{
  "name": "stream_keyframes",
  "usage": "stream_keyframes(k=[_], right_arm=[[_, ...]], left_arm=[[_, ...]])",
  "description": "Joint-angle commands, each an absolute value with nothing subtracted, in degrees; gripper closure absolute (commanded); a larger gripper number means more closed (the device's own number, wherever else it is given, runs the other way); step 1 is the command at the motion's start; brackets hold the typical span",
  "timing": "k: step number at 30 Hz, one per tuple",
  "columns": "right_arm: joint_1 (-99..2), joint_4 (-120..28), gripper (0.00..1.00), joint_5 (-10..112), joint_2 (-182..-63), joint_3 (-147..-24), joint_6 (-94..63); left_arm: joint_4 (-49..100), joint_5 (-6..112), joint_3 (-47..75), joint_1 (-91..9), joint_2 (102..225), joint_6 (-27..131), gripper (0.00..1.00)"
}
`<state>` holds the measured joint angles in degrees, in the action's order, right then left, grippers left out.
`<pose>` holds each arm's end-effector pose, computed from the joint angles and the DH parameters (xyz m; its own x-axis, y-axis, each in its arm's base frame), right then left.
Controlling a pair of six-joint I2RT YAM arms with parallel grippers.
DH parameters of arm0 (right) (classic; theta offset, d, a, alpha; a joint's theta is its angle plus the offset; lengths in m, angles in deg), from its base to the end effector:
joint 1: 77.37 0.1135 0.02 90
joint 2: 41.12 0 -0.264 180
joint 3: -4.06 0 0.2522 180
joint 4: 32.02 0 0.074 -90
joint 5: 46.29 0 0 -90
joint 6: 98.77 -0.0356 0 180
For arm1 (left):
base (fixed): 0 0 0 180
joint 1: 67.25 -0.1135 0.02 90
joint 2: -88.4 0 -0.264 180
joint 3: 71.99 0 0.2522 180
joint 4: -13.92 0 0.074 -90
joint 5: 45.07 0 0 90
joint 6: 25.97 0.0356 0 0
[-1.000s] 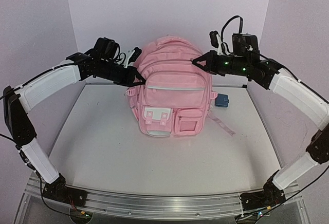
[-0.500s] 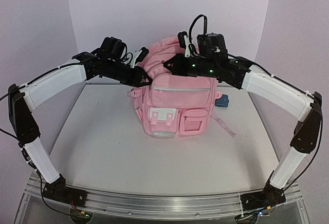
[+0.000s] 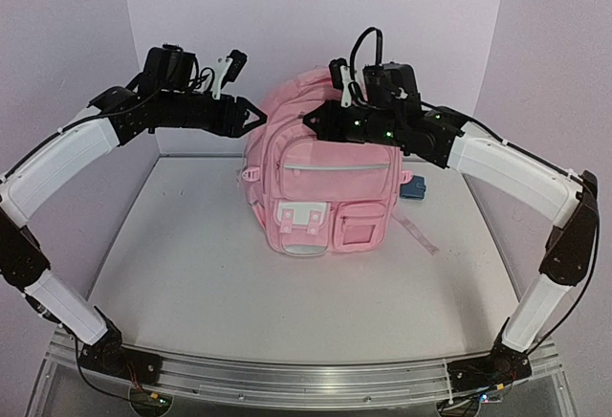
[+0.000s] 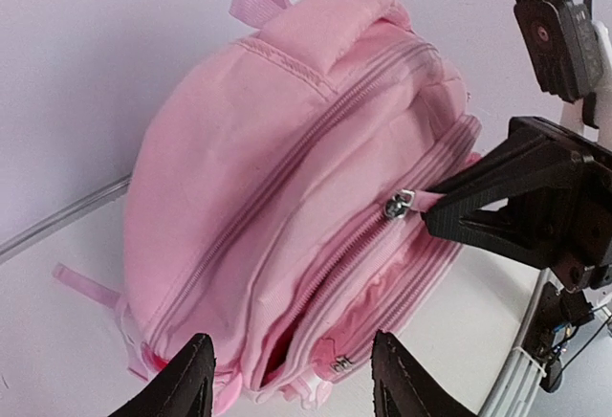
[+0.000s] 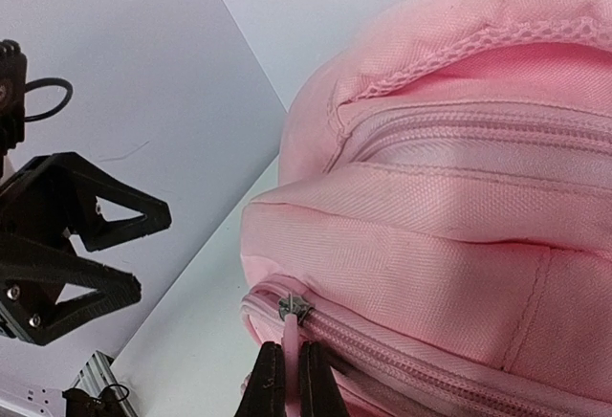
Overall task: Pack the student bag
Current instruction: Zip the student bag at the center of the board.
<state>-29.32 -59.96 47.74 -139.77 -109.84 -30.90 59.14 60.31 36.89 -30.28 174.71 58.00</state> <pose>0.2721 0.3065 0.4168 -0.4328 0.0806 -0.8979 -0.6744 0.6320 0.3818 0.2627 -0.2095 0.4320 -0.3874 0.1649 -0.9070 0.7388 0.6440 -0.1985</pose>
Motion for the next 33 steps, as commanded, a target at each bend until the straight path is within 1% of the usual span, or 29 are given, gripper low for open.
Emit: stream_keyframes(k=[1, 5, 7, 12, 16, 17, 19, 25, 33], right_arm=[[-29.16, -58.13, 1.00, 47.04, -138.33, -110.77, -30.21], [-29.18, -58.37, 1.00, 47.74, -138.05, -111.02, -29.98], [-29.15, -58.63, 1.00, 48.02, -138.20, -111.25, -29.63], [-28.18, -60.21, 1.00, 47.38, -139.41, -112.93, -28.14], [-25.76, -62.32, 1.00, 43.28, -141.20, -115.70, -25.64], [-24.90, -62.82, 1.00, 41.54, -141.59, -116.44, -24.81], [-23.36, -64.06, 1.00, 38.36, -142.54, -118.20, -23.41], [-18.83, -68.25, 1.00, 29.44, -146.70, -122.64, -20.24], [-14.55, -71.51, 1.00, 23.96, -152.84, -125.85, -18.13]], left_arm=[[60.21, 58.05, 43.04, -30.68, 179.83, 62.00, 0.45], [61.24, 59.06, 46.99, -30.69, 183.80, 63.27, 0.50], [61.10, 60.70, 48.29, -30.71, 184.95, 63.62, 0.55], [60.76, 64.46, 49.50, -30.73, 186.10, 63.94, 0.73], [60.63, 67.78, 49.61, -30.69, 186.38, 63.95, 0.95], [60.66, 68.00, 49.70, -30.71, 186.32, 63.95, 0.98], [60.32, 68.85, 49.75, -30.68, 186.01, 63.82, 1.00], [60.68, 70.75, 51.11, -30.69, 185.90, 62.82, 1.00], [60.69, 71.51, 50.48, -30.93, 184.55, 63.04, 1.00]])
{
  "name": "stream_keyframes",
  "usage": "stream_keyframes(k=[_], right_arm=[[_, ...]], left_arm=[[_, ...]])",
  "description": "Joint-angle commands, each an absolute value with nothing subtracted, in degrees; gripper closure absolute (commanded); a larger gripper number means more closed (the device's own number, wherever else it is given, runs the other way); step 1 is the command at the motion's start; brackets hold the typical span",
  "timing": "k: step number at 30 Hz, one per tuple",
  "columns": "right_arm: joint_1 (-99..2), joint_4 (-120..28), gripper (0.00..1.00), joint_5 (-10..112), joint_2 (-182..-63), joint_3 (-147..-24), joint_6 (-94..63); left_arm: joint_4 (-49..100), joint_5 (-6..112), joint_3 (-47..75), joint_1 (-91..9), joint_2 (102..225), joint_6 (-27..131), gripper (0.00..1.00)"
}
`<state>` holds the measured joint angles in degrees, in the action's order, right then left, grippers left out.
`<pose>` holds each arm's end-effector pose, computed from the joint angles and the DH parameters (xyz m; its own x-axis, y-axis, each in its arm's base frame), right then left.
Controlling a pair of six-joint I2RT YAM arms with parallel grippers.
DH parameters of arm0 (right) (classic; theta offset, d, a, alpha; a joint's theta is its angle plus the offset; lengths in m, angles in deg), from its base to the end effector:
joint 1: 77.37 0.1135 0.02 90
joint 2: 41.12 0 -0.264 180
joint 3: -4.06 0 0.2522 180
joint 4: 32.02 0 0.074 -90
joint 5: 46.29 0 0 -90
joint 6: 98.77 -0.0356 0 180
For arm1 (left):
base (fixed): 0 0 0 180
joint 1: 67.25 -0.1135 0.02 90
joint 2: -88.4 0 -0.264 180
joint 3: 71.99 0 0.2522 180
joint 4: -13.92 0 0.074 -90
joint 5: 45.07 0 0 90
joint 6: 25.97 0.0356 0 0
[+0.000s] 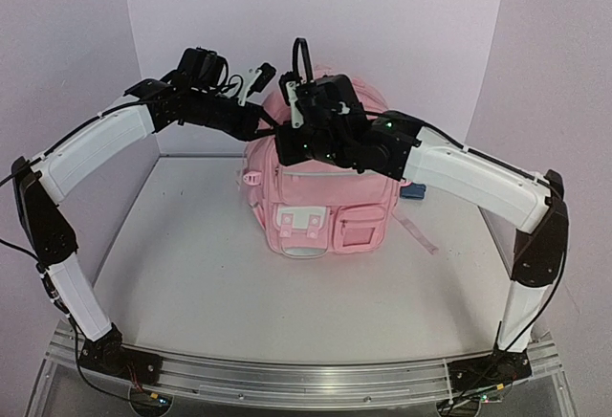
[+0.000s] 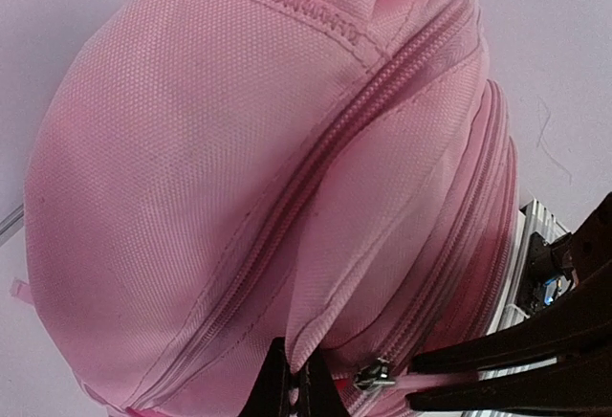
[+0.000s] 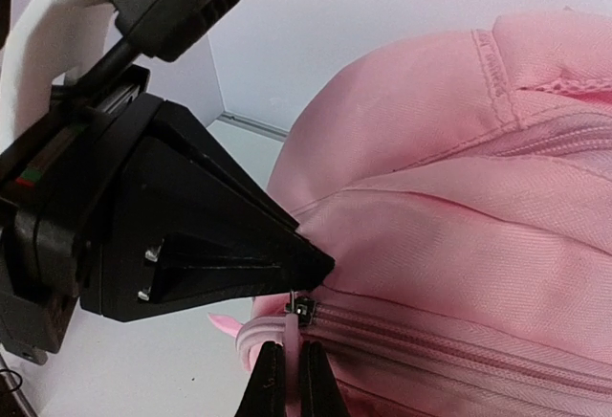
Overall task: Pack the student bag
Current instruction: Zip the student bag at the center of the board.
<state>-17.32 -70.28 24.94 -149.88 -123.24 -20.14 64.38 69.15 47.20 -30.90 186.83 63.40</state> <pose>0.2323 0.3802 0.4073 -0.2971 -0.1417 -0.9443 -0.6228 0.7784 0.0791 0.3030 -0.2411 0.4113 -0.4081 0.2879 -0.8663 0.8231 0.5265 -0.2128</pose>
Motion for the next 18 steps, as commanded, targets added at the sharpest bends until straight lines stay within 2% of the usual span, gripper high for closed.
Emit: stream_keyframes(k=[1, 11, 18], right_arm=[[-14.45, -71.48, 1.00, 23.93, -153.40, -125.62, -18.24], [-13.17, -68.70, 1.00, 29.41, -158.04, -121.31, -20.86], [-10.74, -67.67, 1.00, 28.73, -158.49, -116.60, -19.71]], left_arm=[[60.68, 71.79, 50.27, -31.08, 184.33, 63.02, 1.00], [58.36, 78.54, 47.79, -34.31, 182.40, 61.18, 1.00], [58.35, 83.09, 47.55, -36.54, 182.12, 61.41, 1.00]])
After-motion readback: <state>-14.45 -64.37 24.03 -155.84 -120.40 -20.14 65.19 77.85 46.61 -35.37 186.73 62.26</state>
